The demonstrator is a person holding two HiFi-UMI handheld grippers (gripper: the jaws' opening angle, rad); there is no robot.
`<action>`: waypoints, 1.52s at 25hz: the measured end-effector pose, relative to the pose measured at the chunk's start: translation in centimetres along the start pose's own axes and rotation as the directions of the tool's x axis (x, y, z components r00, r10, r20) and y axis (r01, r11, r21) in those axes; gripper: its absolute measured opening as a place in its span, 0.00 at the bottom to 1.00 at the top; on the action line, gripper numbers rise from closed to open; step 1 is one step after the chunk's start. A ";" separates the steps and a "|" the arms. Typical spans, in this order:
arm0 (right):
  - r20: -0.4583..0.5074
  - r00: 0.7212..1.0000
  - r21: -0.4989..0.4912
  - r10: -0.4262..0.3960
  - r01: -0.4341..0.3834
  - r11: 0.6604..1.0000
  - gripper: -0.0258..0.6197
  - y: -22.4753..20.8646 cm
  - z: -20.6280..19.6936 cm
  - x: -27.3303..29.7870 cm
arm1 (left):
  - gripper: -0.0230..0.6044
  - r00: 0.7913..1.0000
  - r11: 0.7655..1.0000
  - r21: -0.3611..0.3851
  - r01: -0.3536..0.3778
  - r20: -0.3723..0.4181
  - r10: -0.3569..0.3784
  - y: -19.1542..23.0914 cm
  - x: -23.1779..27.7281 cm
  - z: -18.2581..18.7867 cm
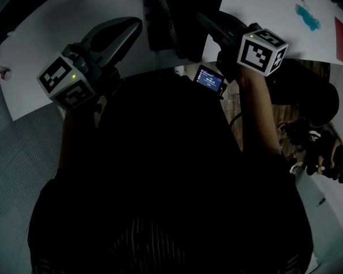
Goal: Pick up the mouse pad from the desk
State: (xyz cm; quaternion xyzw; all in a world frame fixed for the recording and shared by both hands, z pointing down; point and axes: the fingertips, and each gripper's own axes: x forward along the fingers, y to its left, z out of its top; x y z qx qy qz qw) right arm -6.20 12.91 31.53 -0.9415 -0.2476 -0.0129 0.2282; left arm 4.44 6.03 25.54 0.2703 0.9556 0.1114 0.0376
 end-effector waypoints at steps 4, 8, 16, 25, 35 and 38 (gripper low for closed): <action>0.094 0.995 -0.047 0.033 -0.029 0.998 0.07 5.4 8.4 -2.5 | 0.05 1.000 0.998 0.051 -0.022 -0.001 0.022 -2.0 -1.3 6.9; 0.181 0.981 -0.051 0.069 -0.061 0.997 0.07 7.9 11.6 -3.7 | 0.05 0.998 0.995 0.077 -0.060 0.033 0.058 -1.1 -3.0 8.1; 0.267 0.947 -0.106 0.178 -0.155 0.982 0.07 12.6 14.6 -4.3 | 0.05 0.990 0.982 0.172 -0.081 0.126 0.059 -2.8 -2.6 10.7; 0.222 0.960 -0.127 0.172 -0.147 0.981 0.07 13.9 15.1 -4.0 | 0.05 0.995 0.975 0.212 -0.069 0.080 0.054 -4.4 -0.9 12.2; 0.218 0.957 -0.121 0.189 -0.165 0.979 0.07 13.5 14.7 -3.9 | 0.05 0.996 0.971 0.234 -0.058 0.079 0.040 -4.9 -0.7 13.1; 0.216 0.957 -0.120 0.193 -0.170 0.978 0.07 13.6 14.7 -3.9 | 0.05 0.997 0.970 0.238 -0.055 0.074 0.039 -4.8 -0.6 12.9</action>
